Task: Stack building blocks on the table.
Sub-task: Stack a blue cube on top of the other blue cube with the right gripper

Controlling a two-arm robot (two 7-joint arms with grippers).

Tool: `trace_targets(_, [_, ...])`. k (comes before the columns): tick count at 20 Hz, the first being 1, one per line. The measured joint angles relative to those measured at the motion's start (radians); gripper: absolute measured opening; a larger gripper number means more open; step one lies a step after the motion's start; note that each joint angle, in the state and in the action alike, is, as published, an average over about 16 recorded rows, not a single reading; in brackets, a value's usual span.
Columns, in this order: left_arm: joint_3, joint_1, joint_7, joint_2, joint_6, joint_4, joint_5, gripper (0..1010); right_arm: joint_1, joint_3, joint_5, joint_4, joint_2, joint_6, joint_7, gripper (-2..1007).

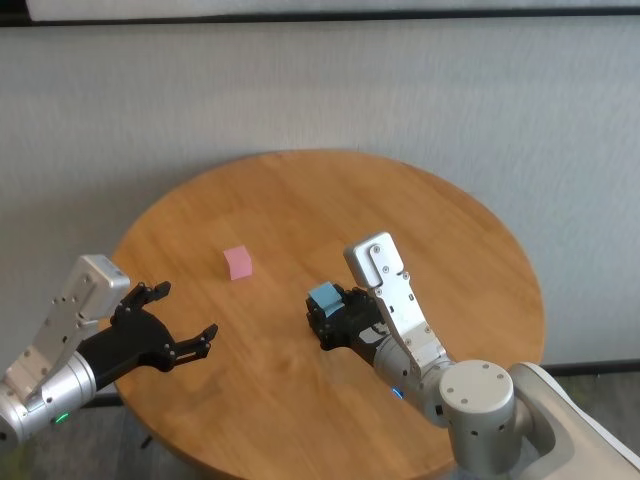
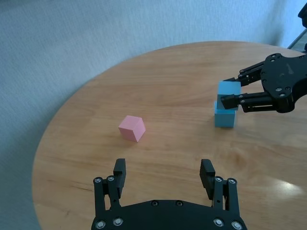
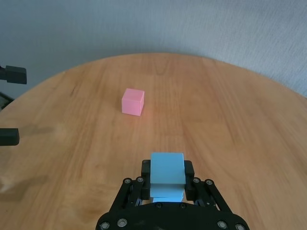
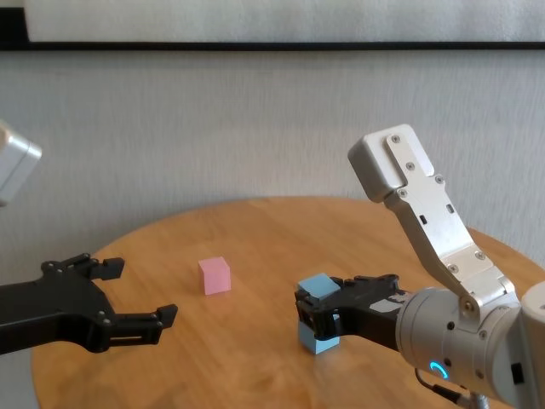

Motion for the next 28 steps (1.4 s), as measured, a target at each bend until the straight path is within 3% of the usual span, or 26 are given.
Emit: trace_targets(28, [0.0,0.0,0.0,0.0,0.0,0.0,0.0,1001,0.012,0.033,-0.067,0.06,-0.049,-0.026,0.016,359])
